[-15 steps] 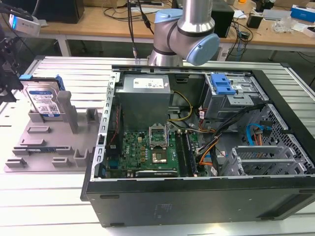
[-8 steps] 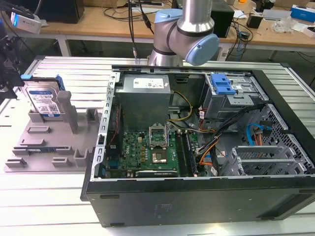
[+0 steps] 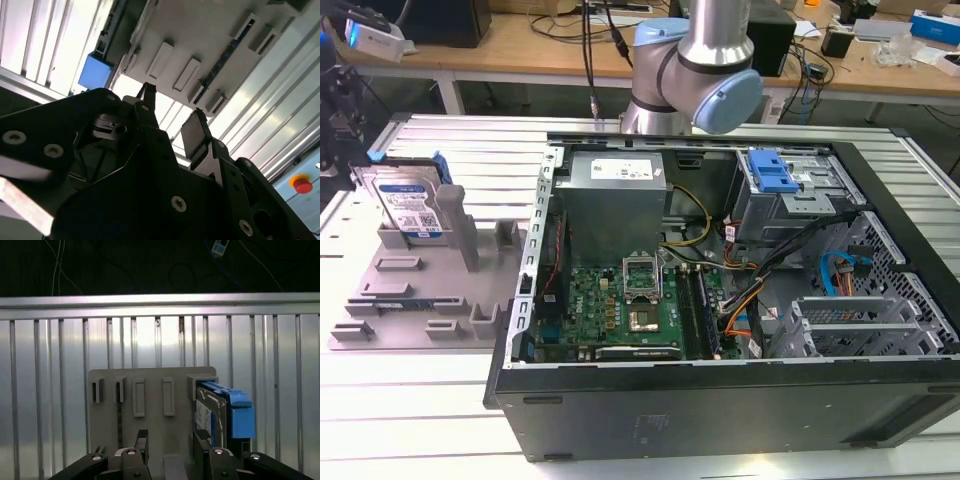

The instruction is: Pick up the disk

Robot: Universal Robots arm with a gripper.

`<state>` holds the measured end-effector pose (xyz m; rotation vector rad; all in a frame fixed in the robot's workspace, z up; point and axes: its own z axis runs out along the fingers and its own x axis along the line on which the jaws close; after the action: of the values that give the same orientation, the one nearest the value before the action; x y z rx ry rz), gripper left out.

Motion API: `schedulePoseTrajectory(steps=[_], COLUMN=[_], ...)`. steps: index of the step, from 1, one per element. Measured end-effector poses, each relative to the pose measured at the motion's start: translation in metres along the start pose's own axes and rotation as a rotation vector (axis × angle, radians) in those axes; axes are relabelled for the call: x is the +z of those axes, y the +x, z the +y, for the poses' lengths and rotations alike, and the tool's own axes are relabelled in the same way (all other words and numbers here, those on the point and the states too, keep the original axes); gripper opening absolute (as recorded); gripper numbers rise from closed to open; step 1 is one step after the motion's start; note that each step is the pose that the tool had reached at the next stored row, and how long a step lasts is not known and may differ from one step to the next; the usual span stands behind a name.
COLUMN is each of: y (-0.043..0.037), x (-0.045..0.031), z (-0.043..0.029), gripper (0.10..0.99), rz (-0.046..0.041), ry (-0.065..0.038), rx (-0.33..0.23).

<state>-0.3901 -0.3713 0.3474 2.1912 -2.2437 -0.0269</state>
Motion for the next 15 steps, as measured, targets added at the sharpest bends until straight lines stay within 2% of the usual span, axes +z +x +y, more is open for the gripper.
schedulePoseTrajectory(steps=[1,3,4,5,8,11,15], y=[-0.0060,-0.0127,-0.0184,-0.0274,-0.0432,-0.0469,-0.0470], x=[0.0001,0.0001,0.0002,0.0003,0.0007,0.0013,0.0013], z=[0.0001,0.0004,0.0007,0.0012,0.0043,0.0091,0.0094], gripper=[0.482,0.482,0.482,0.482,0.482,0.482,0.482], rz=[0.0000,0.0000,0.0000,0.0000,0.0000,0.0002,0.0009], ry=[0.000,0.000,0.000,0.000,0.000,0.000,0.000], rx=[0.000,0.000,0.000,0.000,0.000,0.000,0.000])
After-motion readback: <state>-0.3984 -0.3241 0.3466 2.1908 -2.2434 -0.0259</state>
